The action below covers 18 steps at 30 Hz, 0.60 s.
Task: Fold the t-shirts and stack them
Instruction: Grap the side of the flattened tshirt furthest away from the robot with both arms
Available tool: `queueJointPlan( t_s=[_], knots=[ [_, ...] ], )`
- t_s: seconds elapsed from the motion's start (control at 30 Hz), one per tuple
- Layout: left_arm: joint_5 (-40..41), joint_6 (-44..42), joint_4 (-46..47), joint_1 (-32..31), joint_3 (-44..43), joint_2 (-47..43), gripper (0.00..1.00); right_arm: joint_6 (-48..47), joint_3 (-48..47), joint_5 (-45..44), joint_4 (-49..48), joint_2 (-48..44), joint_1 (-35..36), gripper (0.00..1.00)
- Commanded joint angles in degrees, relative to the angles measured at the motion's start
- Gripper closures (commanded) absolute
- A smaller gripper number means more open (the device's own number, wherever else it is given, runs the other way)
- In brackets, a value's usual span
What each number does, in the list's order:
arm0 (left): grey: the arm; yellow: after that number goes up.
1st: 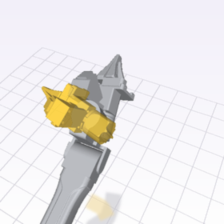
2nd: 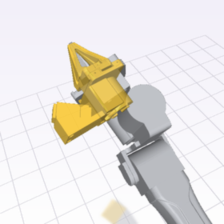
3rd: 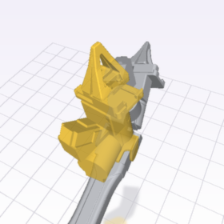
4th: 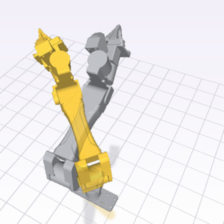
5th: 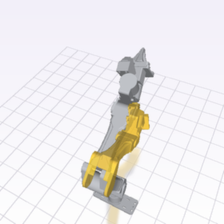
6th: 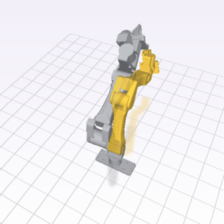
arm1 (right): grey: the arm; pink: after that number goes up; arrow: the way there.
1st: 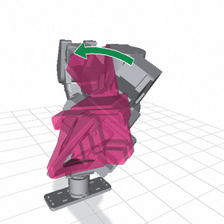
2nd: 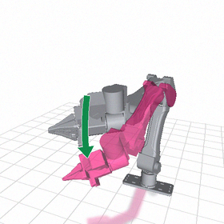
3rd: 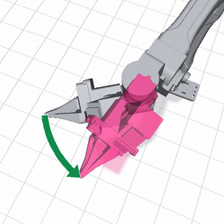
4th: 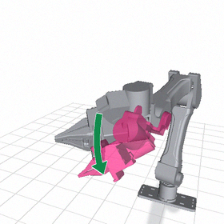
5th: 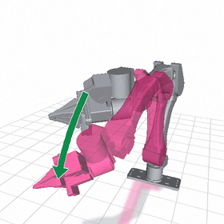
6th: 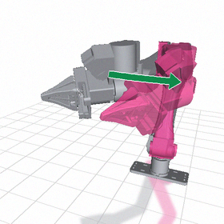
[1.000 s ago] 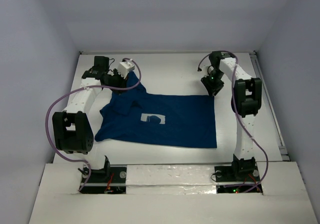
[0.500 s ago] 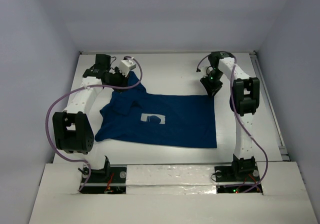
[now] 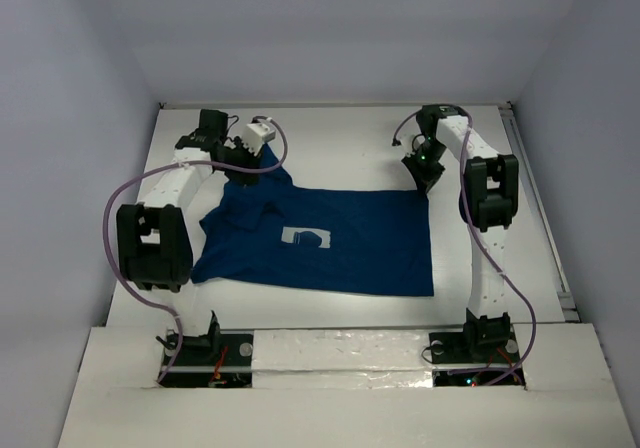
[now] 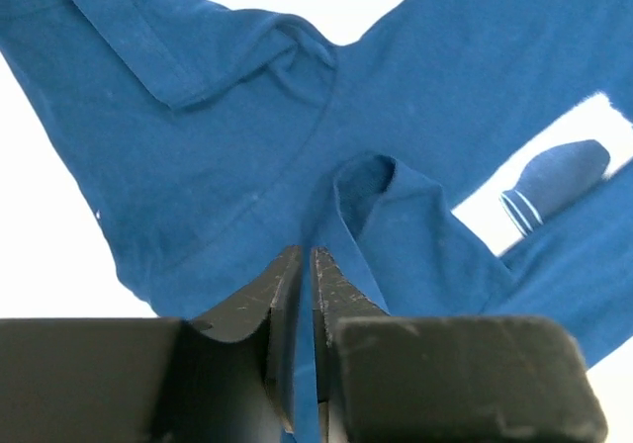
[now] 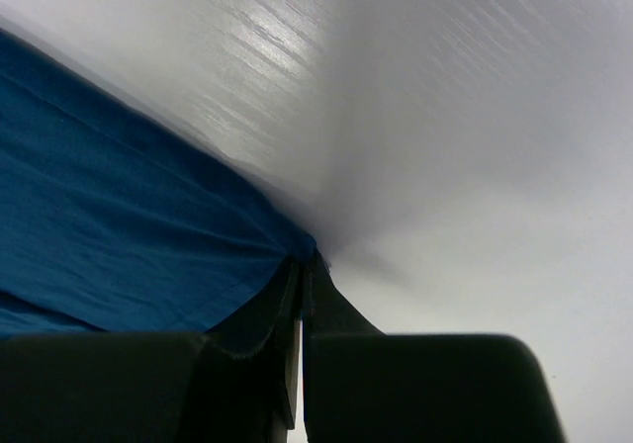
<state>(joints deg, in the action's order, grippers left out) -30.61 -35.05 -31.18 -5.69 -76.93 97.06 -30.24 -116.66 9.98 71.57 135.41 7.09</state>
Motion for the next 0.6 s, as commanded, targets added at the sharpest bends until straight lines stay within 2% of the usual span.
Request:
queueJointPlan(
  t_s=[0.0,0.07,0.23,0.33,0.47,0.57],
  knots=[
    [0.55,-0.55,3.31,-0.37,-3.22,3.30,0.92,-1.84,1.17,1.71,-0.29,-1.38,-0.41,1.00],
    [1.51,-0.37,6.63,-0.37,-3.49,6.11,0.82,-1.93,1.87,2.15,-0.55,-1.82,-0.41,1.00],
    [9.15,-0.64,11.75,-2.22,-6.91,13.58,0.67,-1.93,3.54,3.82,-0.91,-3.05,-0.41,1.00],
    [11.88,3.22,13.77,-2.22,-12.09,17.28,0.64,-1.93,5.39,4.70,-1.61,-4.37,-0.41,1.00],
    [12.07,12.70,17.89,-1.16,-17.89,21.15,0.64,-1.84,8.29,5.75,-3.27,-5.86,-0.41,1.00],
    [13.02,14.48,16.16,-1.16,-22.11,24.40,0.64,-1.84,10.40,6.37,-3.89,-7.09,-0.41,1.00]
  ],
)
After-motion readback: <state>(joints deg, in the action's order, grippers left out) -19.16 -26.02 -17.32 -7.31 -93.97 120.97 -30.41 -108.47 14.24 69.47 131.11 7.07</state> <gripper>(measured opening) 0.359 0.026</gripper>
